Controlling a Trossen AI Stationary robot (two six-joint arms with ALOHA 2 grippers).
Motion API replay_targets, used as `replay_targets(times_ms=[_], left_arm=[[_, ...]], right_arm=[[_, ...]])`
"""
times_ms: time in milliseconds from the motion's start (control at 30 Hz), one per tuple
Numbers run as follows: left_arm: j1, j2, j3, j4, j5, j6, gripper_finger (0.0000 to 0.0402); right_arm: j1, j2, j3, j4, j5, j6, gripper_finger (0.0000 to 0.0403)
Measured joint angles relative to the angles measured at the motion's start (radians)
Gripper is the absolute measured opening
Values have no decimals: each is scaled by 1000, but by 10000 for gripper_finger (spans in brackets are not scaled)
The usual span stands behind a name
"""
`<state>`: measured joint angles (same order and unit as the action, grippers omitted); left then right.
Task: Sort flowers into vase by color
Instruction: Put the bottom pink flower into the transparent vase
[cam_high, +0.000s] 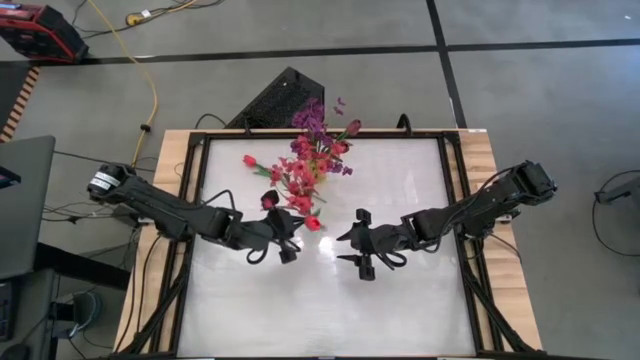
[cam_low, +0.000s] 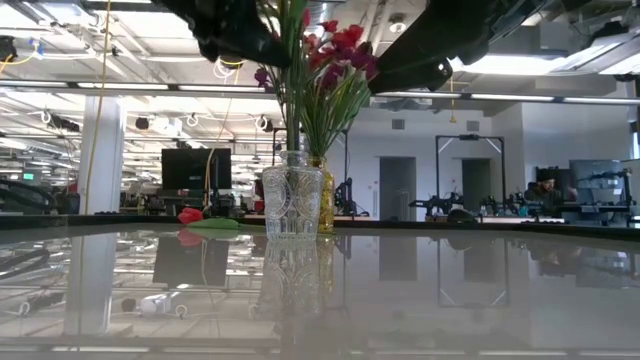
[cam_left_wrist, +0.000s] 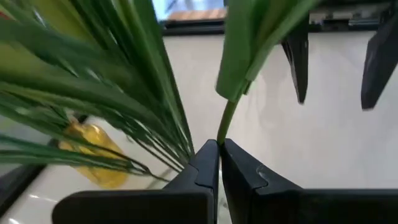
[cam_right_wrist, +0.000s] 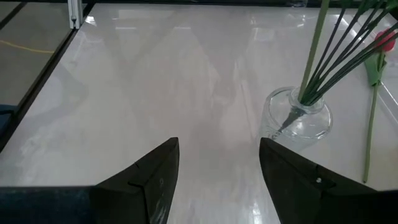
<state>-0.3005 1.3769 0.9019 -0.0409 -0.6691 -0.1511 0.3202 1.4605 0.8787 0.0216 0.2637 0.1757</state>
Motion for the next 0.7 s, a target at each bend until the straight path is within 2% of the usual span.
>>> replay_targets(times_ms=[167,300,433,700], left_arm=[[21,0,-23,-3,52,-30,0],[29,0,-23,-2,124,-10,0],[29,0,-23,-20,148,12,4],[33,-3,-23,-34,152,31,78]], right_arm=[[1,0,0,-1,-1,0,249],[1,0,0,-1,-1,0,249],[1,0,0,-2,-2,0,249],[1,0,0,-2,-2,0,249]])
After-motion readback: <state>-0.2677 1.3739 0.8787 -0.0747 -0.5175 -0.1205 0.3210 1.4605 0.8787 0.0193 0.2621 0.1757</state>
